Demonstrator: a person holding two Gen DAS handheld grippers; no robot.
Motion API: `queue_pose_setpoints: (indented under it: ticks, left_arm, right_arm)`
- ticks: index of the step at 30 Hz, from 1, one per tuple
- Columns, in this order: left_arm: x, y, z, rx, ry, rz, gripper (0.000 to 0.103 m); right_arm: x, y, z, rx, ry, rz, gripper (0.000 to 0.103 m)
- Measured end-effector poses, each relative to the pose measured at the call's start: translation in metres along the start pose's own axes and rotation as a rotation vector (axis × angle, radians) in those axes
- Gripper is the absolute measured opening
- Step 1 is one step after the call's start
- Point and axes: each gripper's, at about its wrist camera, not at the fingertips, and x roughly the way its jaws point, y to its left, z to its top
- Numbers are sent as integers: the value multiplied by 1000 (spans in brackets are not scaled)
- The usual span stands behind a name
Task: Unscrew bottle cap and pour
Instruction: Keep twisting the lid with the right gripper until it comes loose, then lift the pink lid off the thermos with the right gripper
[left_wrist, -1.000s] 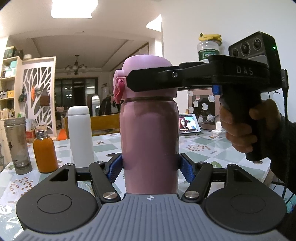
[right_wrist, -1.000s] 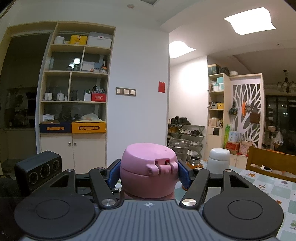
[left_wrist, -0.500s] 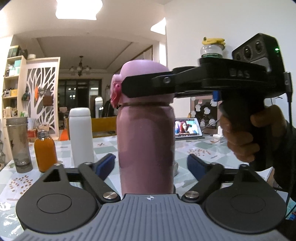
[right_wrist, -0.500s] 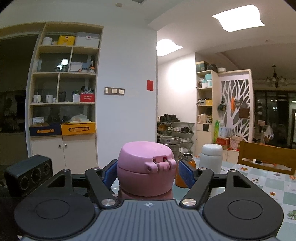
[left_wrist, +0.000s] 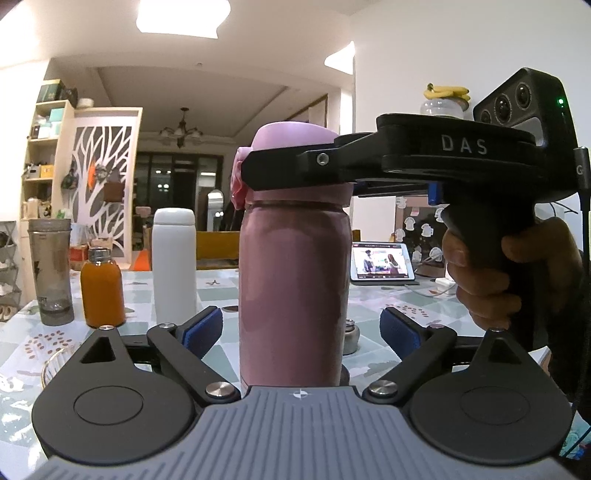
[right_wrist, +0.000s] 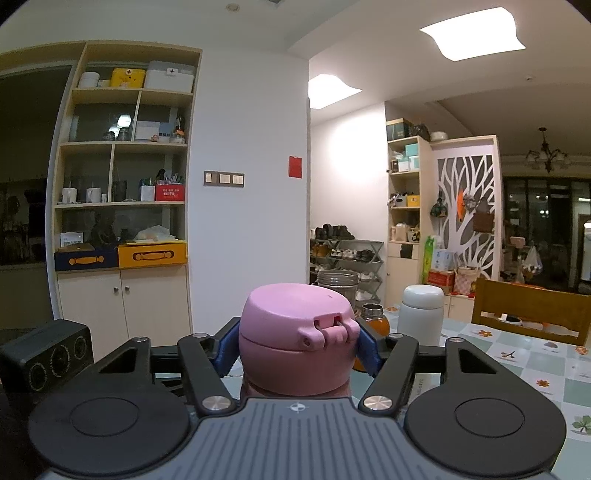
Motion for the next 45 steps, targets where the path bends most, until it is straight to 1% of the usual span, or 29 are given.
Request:
queue_pose_setpoints:
  ticks: [4,6,10,19,21,23,28,35,41,45]
  left_arm:
    - [-2,1,-1,-5,2,5,94]
    - [-3,2,-1,-9,1,6,94]
    - [-4,2,0,-10,-5,10,94]
    - [-11,3,4,-9,-28,17,94]
    - [-14,4,6,-9,-37,18,96]
    - [-16,4,8,-7,-42,18,99]
    - [-25,4,10,8,-54,25,103]
    - [-36,6,11,2,-55,43,103]
    - [-47,10,15,-8,-73,68,103]
    - [-54,11,16,-11,-77,85,103]
  right_arm:
    - [2,2,2,1,-3,3,66]
    - [-1,0,2,3,-31,8,66]
    - [-6,-1,9,4,-59,8,66]
    - [-11,3,15,-18,-66,-23,66]
    - [-13,3,16,-16,-67,-30,66]
    - [-16,4,17,-15,-66,-43,66]
    - [-25,6,17,-17,-56,-82,66]
    - [-39,10,13,-12,-38,-129,66]
    - [-57,13,4,5,-17,-170,66]
    - [-67,11,-4,28,-7,-183,66]
